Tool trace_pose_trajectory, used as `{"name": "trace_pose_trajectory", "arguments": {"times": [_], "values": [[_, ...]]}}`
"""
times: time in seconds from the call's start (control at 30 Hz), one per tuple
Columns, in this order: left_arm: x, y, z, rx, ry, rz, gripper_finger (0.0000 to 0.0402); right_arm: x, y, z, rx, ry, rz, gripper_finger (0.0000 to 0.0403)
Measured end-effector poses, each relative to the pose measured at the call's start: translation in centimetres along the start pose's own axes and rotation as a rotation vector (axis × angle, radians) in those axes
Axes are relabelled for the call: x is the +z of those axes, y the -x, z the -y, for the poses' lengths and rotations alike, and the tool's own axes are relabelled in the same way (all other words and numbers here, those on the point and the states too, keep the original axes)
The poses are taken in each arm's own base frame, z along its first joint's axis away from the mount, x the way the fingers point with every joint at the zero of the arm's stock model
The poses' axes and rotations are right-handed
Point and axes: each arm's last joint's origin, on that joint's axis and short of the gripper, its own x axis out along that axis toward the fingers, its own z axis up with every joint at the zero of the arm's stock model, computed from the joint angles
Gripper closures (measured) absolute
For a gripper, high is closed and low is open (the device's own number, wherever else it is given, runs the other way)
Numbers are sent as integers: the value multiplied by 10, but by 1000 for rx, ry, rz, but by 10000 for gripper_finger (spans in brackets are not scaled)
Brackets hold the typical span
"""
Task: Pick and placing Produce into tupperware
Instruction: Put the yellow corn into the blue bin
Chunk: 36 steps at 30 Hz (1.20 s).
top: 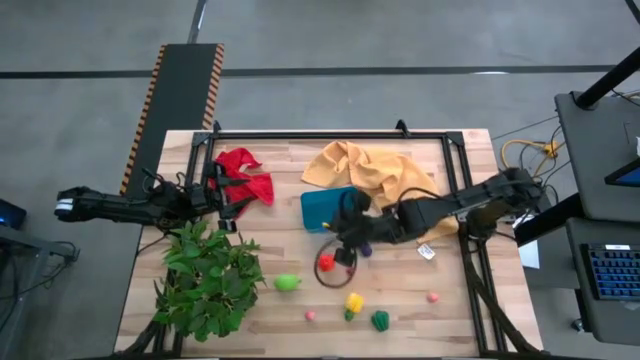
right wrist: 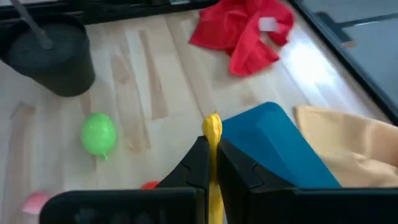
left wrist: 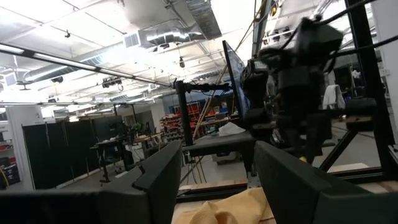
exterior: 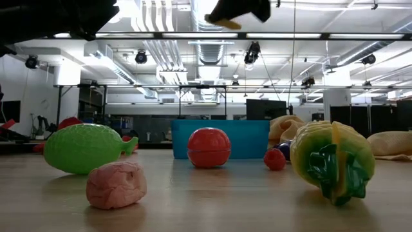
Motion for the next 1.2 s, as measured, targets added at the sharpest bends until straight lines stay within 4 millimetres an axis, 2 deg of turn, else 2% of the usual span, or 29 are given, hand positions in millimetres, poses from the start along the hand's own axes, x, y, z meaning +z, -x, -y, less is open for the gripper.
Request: {"name": "trace_pose_trajectory", "arguments": {"times": [0.23, 0.43, 0.57, 0.93, 1.2], "values": [[0, 0, 0, 0, 0, -1, 212, -7, -33, 48, -25, -33, -71, 390], [-1, 0, 0, -1, -1, -3, 212, -26, -57, 92, -51, -109, -165, 390], [-1, 0, 0, 0, -1, -2, 212, -38, -70, 114, -32, -168, -177, 390], [-1, 0, 0, 0, -1, -1, 212, -75, -89, 148, -21, -249, -219, 390], [-1, 0, 0, 0, -1, -2, 212, -82, -94, 158, -1, -280, -176, 390]]}}
